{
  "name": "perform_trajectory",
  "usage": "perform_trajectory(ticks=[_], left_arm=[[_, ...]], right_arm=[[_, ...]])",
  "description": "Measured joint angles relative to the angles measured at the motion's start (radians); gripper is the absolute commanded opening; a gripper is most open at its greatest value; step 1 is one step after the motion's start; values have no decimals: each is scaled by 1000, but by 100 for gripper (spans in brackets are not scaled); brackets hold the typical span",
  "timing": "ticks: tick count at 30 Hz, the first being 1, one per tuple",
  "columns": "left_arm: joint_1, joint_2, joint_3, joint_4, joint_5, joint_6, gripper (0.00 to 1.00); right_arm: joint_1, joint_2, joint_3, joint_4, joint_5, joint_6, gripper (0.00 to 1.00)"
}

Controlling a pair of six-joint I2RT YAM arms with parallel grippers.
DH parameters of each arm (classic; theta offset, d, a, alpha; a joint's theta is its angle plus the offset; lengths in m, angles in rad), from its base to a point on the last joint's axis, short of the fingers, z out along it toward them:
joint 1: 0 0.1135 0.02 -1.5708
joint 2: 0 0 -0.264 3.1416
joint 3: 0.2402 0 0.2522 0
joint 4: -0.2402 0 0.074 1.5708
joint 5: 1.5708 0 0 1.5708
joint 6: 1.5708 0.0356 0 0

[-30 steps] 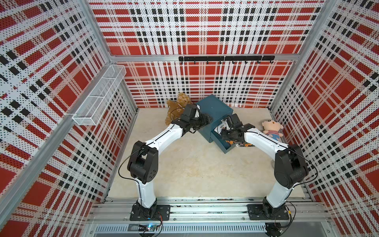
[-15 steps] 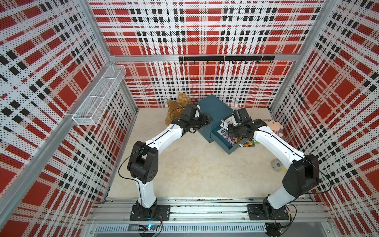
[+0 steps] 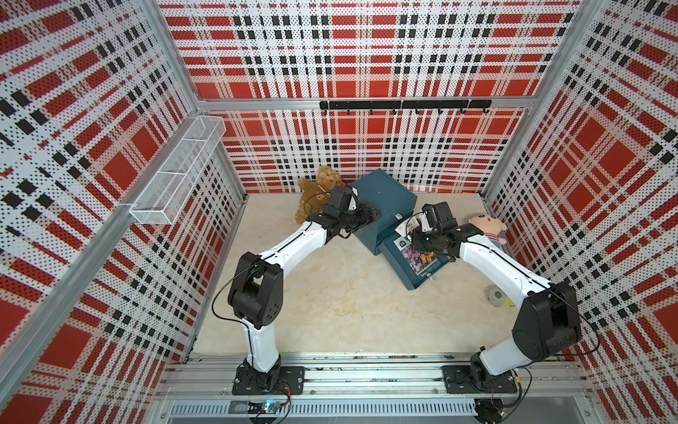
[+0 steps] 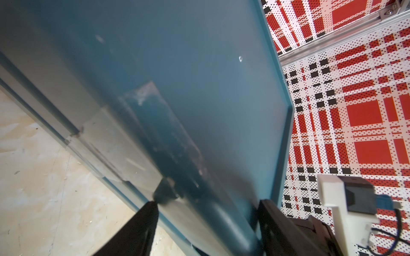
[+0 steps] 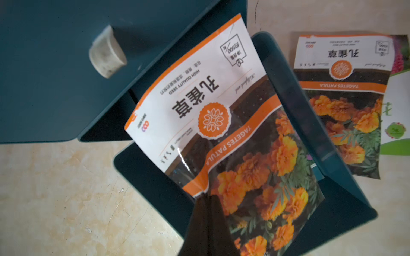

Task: Take the seed bags out of the drawer
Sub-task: Pick up the seed packet from the drawer, then place the seed packet at the center of the board.

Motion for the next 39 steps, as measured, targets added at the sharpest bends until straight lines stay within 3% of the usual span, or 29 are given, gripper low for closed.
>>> perform_trajectory(ticks=[11,19,23,30,39], left_arm=[[0,0,0,0,-1,0,75],[0,0,0,0,-1,0,75],[3,0,0,0,-1,2,75],[6,-1,0,-1,0,5,75],[8,-25,0,-39,-18,19,76]], right_arm=[[-25,-40,-67,114,-32,80,0],[-113,-142,-31,16,101,-23,0],[-178,-72,29,-25,183,-80,0],[-219,175,143,-55,323,-156,0],[-238,350,191,-59,301,-214,0]])
